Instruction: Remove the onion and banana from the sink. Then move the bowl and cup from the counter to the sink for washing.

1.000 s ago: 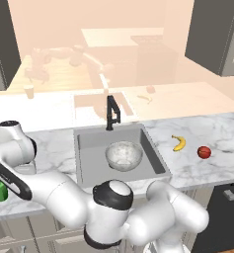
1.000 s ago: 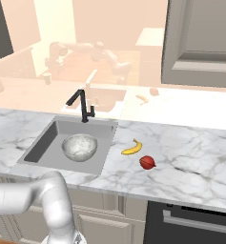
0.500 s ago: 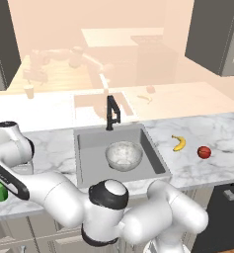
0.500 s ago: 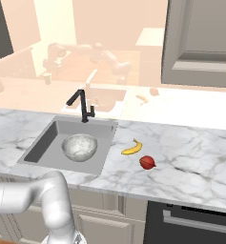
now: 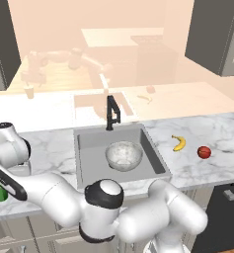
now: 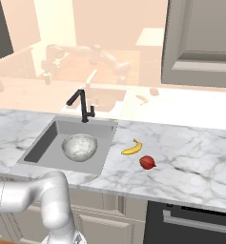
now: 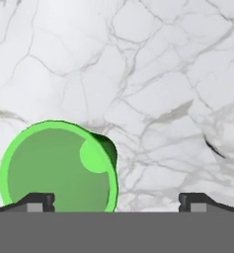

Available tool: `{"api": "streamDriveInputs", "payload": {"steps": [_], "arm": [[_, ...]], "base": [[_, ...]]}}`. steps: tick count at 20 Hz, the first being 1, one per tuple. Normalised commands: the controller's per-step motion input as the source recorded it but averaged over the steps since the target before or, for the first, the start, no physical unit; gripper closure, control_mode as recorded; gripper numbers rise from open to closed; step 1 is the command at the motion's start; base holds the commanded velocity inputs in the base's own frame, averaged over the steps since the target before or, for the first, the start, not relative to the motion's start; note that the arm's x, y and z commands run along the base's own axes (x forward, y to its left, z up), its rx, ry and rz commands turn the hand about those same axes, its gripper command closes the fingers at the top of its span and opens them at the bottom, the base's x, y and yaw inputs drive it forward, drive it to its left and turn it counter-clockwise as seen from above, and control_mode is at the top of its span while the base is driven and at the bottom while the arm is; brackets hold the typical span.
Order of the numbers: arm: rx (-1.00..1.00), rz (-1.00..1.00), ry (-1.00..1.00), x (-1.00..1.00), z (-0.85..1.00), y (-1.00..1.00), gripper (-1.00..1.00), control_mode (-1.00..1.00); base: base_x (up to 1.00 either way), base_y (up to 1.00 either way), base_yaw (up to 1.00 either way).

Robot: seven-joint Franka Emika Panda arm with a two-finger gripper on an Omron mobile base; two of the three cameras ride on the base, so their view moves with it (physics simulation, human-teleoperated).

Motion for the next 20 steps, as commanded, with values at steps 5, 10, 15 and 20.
{"api": "streamDriveInputs", "payload": {"steps": [5, 10, 15, 20], "arm": [[-0.03, -0.08, 0.0, 0.07, -0.05, 0.08, -1.0, -1.0], [-0.02, -0.05, 0.0, 0.07, -0.06, 0.08, -1.0, -1.0], [-0.02, -0.04, 0.02, 0.05, -0.07, 0.05, -1.0, -1.0], [-0.01, -0.02, 0.01, 0.01, -0.06, 0.04, -1.0, -1.0]], "base": [[0.0, 0.0, 0.0], [0.0, 0.0, 0.0], [0.0, 0.0, 0.0], [0.0, 0.0, 0.0]]}}
